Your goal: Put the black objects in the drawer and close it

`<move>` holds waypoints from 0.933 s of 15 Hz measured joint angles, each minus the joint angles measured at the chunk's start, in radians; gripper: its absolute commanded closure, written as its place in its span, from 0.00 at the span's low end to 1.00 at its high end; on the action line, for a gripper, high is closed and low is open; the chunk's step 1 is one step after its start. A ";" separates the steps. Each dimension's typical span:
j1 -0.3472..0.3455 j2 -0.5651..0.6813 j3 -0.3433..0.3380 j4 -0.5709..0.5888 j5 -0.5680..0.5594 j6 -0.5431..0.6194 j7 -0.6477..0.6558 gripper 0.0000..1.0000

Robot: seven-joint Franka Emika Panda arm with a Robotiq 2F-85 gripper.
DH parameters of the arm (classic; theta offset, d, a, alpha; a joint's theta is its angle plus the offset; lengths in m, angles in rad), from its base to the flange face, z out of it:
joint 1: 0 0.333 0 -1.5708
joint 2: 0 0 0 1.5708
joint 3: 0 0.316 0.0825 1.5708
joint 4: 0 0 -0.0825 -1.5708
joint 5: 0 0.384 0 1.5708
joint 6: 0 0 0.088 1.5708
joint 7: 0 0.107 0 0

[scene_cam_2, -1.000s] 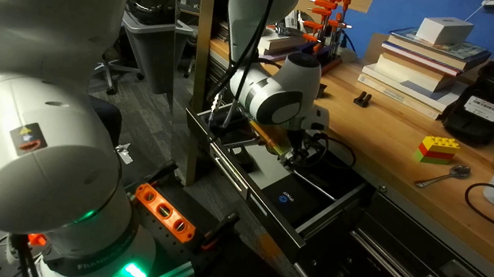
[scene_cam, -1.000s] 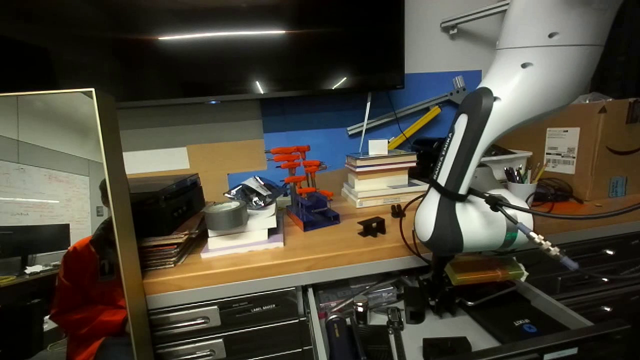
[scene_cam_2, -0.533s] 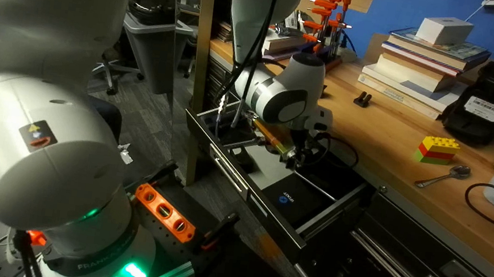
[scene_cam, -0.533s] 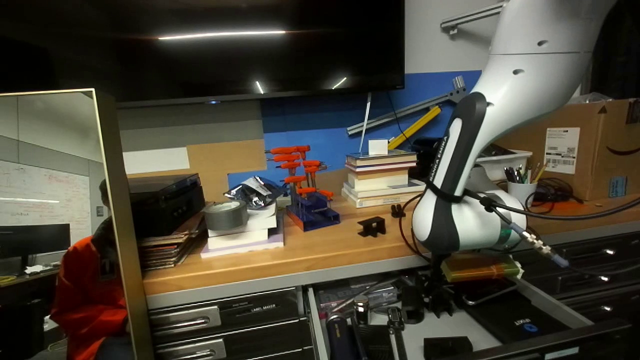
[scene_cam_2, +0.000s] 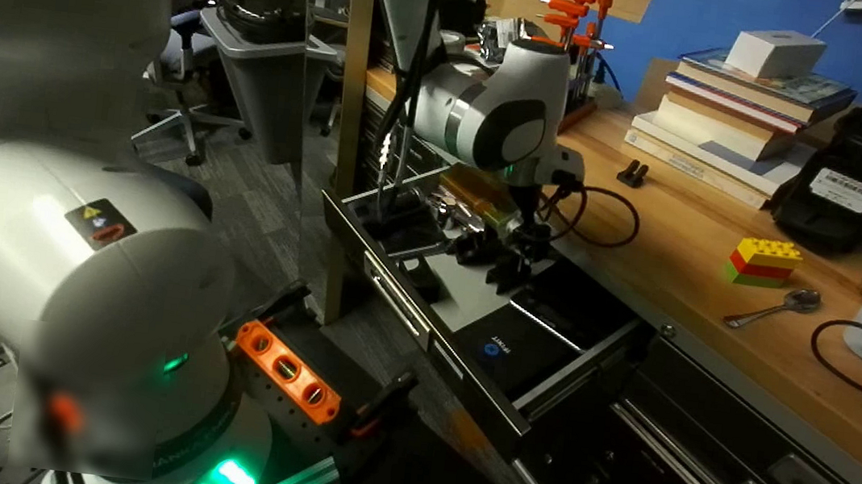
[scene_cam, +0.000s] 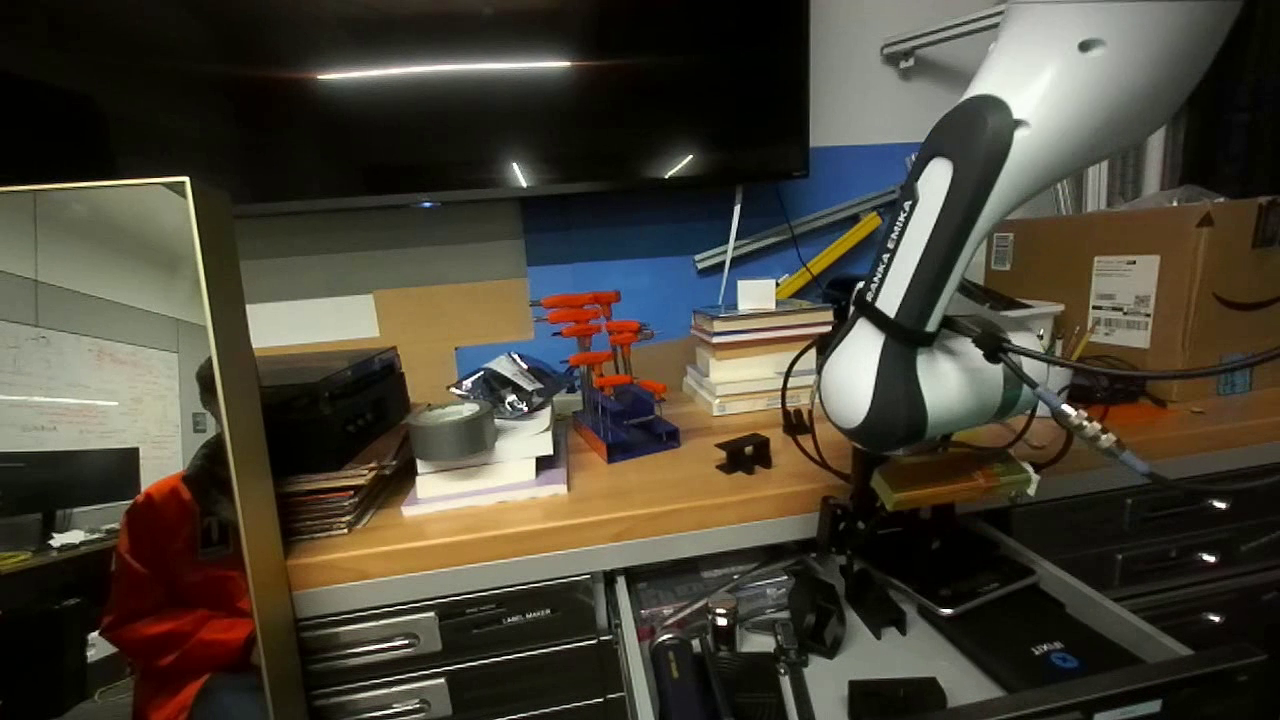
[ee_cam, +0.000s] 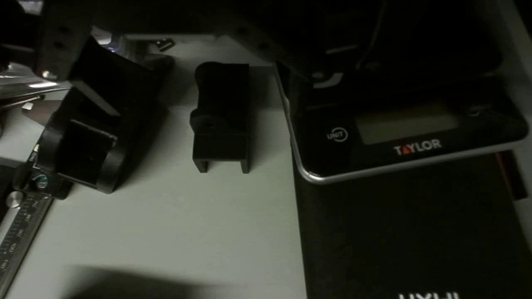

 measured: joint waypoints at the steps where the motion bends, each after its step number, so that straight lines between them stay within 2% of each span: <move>1: 0.005 -0.029 -0.006 -0.002 -0.027 -0.031 0.016 0.00; 5: 0.006 -0.139 0.007 -0.004 -0.076 -0.059 0.040 0.00; 8: -0.003 -0.196 0.051 0.019 -0.066 -0.078 0.038 0.00; 11: -0.012 -0.215 0.111 0.073 0.008 -0.121 -0.006 0.00; 14: -0.018 -0.208 0.165 0.133 0.126 -0.176 -0.117 0.00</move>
